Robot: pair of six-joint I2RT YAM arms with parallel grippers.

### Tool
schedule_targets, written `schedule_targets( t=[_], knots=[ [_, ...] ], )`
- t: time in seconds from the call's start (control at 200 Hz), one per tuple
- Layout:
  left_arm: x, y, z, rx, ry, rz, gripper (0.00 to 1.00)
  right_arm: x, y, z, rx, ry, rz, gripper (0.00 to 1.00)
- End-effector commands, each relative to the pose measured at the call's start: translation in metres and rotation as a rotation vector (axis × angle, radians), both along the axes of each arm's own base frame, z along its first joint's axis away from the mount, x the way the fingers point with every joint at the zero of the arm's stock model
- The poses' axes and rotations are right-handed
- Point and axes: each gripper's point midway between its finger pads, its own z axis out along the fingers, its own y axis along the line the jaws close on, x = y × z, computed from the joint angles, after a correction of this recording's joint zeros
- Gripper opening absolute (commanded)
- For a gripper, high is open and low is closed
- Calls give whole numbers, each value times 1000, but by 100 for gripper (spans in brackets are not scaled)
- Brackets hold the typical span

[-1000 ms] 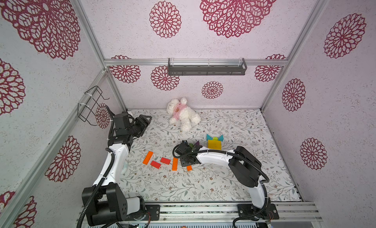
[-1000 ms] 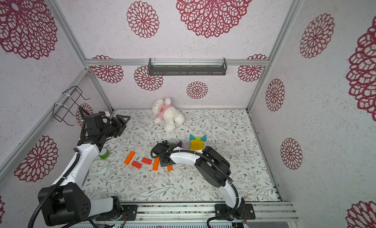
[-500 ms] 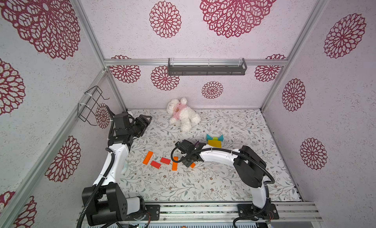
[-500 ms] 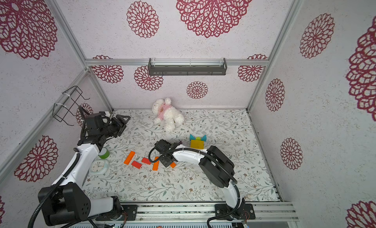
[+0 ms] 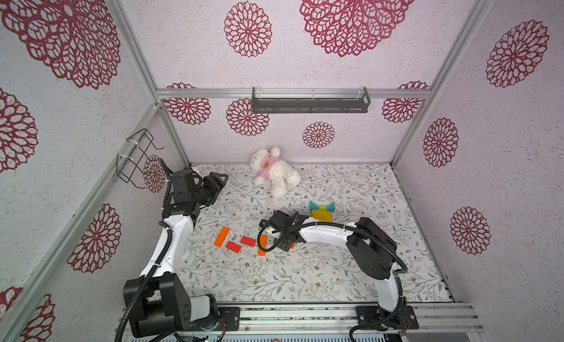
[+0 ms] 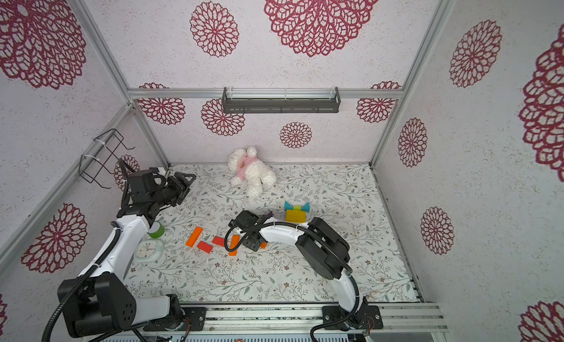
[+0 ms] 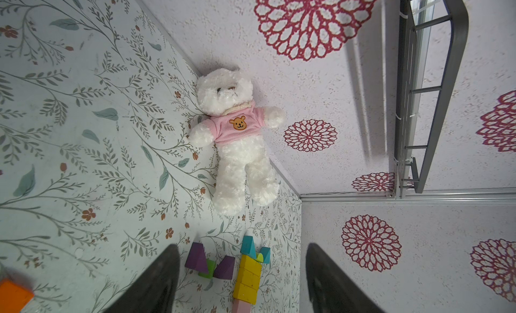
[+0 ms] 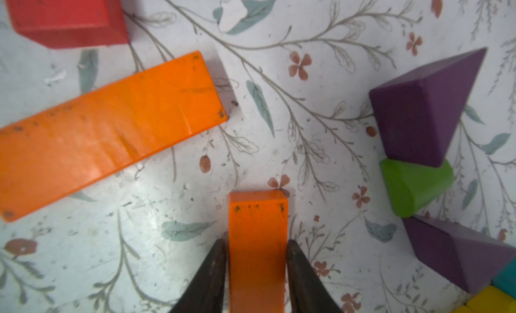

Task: Assemble a carrot with building blocks
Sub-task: Adjust the building block at the center of the board, then assemble the building block at the center of the board.

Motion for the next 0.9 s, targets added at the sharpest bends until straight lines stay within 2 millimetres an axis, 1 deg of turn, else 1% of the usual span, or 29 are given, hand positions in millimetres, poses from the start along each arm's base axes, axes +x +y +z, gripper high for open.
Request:
schedule_targets(
  t=[0.0, 0.095, 0.15, 0.205, 0.255, 0.315, 0.435, 0.576, 0.706, 0.766, 0.896],
  knots=[
    [4, -2, 8, 0, -33, -13, 73, 4, -1, 29, 53, -38, -11, 44],
    [4, -1, 10, 3, -39, -10, 73, 4, -4, 52, 118, -65, -58, 51],
    [4, -2, 8, 0, -35, -10, 73, 4, -10, 59, 116, -72, -94, 55],
    [4, -3, 9, -2, -36, -13, 73, 6, -19, 61, 103, -75, -156, 59],
    [4, -3, 9, -2, -37, -14, 73, 5, -28, 58, 78, -57, -221, 60],
    [3, -3, 10, 0, -39, -11, 73, 1, -36, 50, 58, -22, -289, 60],
    [3, -2, 10, 1, -38, -9, 73, -18, -38, 35, 102, 68, -334, 61],
    [4, -3, 9, -3, -35, -13, 73, -24, -42, 23, 99, 95, -354, 63],
    [4, -3, 8, -2, -35, -12, 73, -15, -51, 13, 54, 67, -409, 62],
    [3, -2, 9, 0, -37, -10, 73, -6, -55, 14, 57, 35, -454, 62],
    [4, -2, 8, -1, -33, -10, 73, 6, -55, 16, 77, 2, -525, 61]
  ],
)
